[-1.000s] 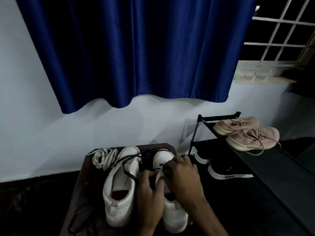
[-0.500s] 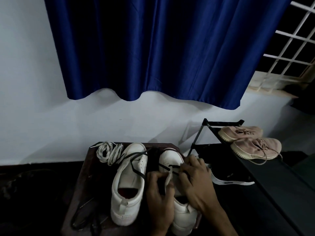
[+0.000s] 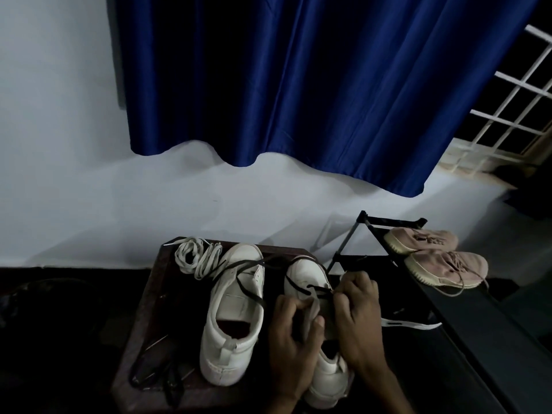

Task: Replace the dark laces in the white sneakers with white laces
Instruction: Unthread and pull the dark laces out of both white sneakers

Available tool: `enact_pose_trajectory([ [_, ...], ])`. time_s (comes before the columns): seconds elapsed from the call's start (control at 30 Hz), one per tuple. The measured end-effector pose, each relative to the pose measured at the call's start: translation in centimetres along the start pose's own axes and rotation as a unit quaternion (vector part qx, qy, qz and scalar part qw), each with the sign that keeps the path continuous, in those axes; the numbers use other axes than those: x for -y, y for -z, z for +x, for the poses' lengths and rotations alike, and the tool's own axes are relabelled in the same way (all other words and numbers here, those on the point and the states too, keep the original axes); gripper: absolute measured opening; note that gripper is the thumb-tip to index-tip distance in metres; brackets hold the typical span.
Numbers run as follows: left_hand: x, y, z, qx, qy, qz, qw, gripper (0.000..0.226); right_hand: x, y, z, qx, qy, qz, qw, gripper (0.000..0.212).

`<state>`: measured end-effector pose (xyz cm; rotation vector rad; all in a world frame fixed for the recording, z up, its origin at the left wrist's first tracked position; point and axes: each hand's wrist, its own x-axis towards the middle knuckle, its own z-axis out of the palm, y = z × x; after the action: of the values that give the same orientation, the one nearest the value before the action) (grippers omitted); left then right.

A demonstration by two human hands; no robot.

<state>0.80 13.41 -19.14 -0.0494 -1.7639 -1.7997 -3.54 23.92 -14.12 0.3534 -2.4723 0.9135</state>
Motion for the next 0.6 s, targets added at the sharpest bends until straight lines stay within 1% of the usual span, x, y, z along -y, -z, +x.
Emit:
enact_pose_trajectory([
  [0.03, 0.16, -0.04, -0.07, -0.002, 0.004, -0.001, 1.0, 0.007, -0.02, -0.06, 0.04, -0.003, -0.005, 0.008, 1.0, 0.026],
  [0.1, 0.38, -0.04, -0.07, -0.012, 0.012, -0.002, 1.0, 0.01, 0.2, -0.38, 0.4, 0.021, -0.02, -0.001, 1.0, 0.03],
  [0.17, 0.43, 0.0, -0.1, -0.02, 0.022, -0.005, 1.0, 0.016, 0.26, -0.7, 0.67, 0.058, -0.021, -0.084, 0.995, 0.033],
  [0.2, 0.42, 0.0, -0.13, -0.022, 0.026, -0.009, 0.999, 0.018, 0.2, -0.79, 0.71, 0.074, -0.009, -0.136, 0.988, 0.034],
  [0.23, 0.39, 0.0, -0.2, -0.022, 0.03, -0.016, 0.999, 0.019, 0.08, -0.82, 0.64, 0.09, 0.006, -0.165, 0.982, 0.034],
  [0.37, 0.39, -0.02, -0.11, -0.023, 0.042, -0.021, 0.999, 0.021, 0.02, -0.47, 0.45, 0.137, 0.03, -0.158, 0.977, 0.031],
  [0.43, 0.53, 0.02, -0.1, -0.019, 0.046, -0.023, 0.999, 0.023, -0.01, -0.5, 0.61, 0.153, 0.041, -0.172, 0.972, 0.025],
  [0.47, 0.56, 0.02, -0.14, -0.017, 0.049, -0.026, 0.998, 0.025, -0.02, -0.51, 0.55, 0.161, 0.049, -0.18, 0.969, 0.027],
  [0.53, 0.47, 0.0, -0.18, -0.017, 0.052, -0.027, 0.998, 0.026, -0.12, -0.5, 0.45, 0.165, 0.058, -0.18, 0.968, 0.03],
  [0.6, 0.34, -0.03, -0.17, -0.019, 0.052, -0.024, 0.998, 0.026, -0.13, -0.52, 0.64, 0.152, 0.065, -0.174, 0.971, 0.025],
])
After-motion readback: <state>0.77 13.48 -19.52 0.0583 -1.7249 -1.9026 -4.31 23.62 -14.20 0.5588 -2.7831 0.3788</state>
